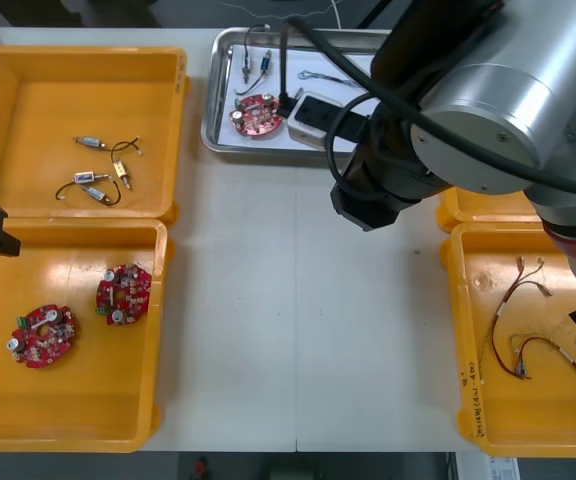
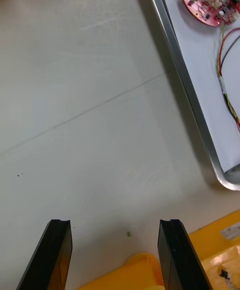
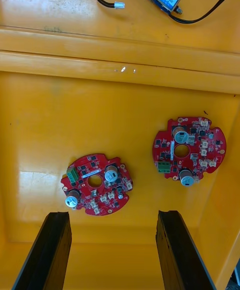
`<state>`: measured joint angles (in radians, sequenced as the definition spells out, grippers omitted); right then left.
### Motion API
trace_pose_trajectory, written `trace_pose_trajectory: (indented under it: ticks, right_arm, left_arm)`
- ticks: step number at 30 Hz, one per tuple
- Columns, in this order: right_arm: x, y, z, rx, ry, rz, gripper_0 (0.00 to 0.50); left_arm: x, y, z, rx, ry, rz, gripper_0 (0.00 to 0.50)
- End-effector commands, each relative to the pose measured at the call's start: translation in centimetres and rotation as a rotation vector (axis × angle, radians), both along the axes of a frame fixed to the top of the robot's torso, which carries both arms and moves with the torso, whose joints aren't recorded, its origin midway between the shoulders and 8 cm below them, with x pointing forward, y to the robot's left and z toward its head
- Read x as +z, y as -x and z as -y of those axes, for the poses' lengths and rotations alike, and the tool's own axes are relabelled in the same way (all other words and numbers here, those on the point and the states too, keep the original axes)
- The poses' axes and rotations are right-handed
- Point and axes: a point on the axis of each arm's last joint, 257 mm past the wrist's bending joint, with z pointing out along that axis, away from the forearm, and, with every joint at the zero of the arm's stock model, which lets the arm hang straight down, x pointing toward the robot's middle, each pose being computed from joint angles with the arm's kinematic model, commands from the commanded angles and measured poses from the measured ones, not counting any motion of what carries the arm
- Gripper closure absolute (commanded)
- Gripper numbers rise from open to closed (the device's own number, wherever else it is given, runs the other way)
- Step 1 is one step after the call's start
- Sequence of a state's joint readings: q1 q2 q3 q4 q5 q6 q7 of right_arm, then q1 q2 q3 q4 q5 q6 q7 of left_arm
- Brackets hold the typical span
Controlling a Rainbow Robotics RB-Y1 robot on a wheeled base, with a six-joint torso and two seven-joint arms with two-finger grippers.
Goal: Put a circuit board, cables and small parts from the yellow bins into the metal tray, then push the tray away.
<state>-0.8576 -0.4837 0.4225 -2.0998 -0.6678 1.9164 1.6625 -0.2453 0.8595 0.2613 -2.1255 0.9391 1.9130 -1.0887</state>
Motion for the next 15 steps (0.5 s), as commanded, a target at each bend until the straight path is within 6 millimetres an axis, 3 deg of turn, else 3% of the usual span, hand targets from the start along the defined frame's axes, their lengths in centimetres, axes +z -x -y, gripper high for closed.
trace_pose_trajectory:
  ticks: [1, 5, 15]
  right_arm:
    - [0.9, 0.1, 3.1, -0.161, -0.119, 0.009, 0.000]
    - [0.2, 0.6, 5.3, -0.269, -0.184, -0.021, 0.000]
    - [-1.8, 2.4, 13.0, -0.593, -0.335, -0.113, 0.000]
  left_arm:
    - [1.4, 0.3, -1.8, -0.094, -0.108, 0.022, 0.000]
    - [1.4, 0.3, -1.8, -0.094, -0.108, 0.022, 0.000]
    - [1.4, 0.3, -1.8, -0.094, -0.108, 0.022, 0.000]
